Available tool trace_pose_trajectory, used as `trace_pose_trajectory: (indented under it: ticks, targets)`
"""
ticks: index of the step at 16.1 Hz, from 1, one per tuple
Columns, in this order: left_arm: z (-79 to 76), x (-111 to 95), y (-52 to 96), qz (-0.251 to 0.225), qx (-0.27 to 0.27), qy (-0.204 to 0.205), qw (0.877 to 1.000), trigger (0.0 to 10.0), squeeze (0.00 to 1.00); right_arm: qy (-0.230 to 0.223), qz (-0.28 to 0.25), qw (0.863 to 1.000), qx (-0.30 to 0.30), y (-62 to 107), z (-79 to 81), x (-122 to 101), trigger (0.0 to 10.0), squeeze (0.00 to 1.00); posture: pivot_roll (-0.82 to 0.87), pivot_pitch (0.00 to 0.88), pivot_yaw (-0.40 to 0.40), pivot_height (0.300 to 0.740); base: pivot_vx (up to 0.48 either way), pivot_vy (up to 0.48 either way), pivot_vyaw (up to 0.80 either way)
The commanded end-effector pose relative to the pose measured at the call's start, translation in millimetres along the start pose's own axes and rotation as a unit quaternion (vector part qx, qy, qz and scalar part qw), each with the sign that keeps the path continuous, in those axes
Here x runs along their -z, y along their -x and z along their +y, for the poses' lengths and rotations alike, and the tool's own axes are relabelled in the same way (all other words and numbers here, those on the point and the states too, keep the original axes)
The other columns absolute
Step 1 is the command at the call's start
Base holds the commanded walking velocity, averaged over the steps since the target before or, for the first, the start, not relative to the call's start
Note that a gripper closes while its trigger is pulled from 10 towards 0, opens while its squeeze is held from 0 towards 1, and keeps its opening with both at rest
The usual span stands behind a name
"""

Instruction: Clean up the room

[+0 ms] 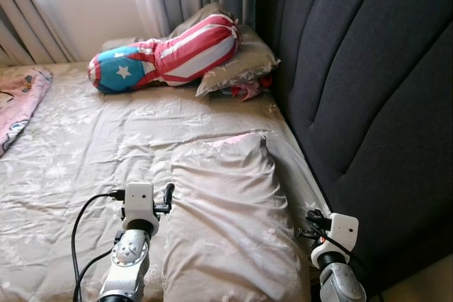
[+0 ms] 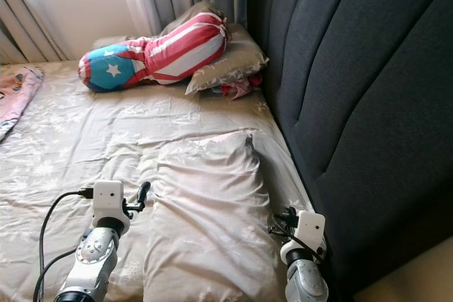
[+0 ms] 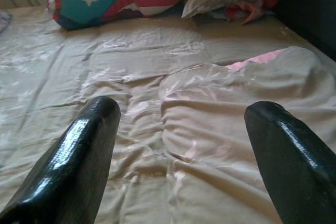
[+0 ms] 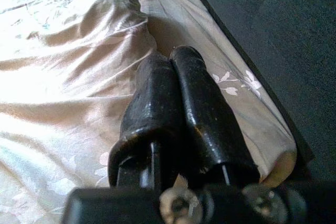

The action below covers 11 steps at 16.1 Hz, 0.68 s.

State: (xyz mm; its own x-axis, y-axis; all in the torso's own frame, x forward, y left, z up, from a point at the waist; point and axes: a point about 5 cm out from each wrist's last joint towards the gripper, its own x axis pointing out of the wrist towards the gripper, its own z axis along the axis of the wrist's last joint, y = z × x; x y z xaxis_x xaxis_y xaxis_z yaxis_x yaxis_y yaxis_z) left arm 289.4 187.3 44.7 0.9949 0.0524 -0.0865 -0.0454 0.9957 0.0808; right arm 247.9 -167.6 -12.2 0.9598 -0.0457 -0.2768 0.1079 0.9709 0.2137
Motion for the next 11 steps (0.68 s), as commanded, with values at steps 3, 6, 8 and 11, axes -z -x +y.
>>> trace_pose_trajectory:
  ticks: [3,6,8,11]
  targets:
    - [-1.6,1.6,1.4,0.006,0.008,0.009,1.0,10.0,0.0,0.002,0.0,1.0,-0.012,-1.2,2.4,-2.0,10.0,0.0,-0.03,0.0,0.037,0.74,0.0,0.0,0.0]
    - [-0.1,2.2,1.8,0.01,0.002,0.018,1.0,10.0,0.0,0.001,0.004,1.0,-0.01,-0.3,1.8,-0.3,10.0,0.0,-0.02,0.0,0.038,0.74,0.0,0.16,0.0]
    - [1.2,2.0,1.5,0.011,0.002,0.006,1.0,10.0,0.0,-0.002,0.003,1.0,-0.01,-0.3,2.2,-0.3,10.0,0.0,-0.03,0.0,0.04,0.74,0.0,0.0,0.0]
    - [0.3,1.6,2.0,0.01,0.013,-0.015,1.0,10.0,0.0,0.001,0.005,1.0,-0.013,-0.4,2.9,-0.3,10.0,0.0,-0.02,0.0,0.041,0.74,0.0,0.0,0.0]
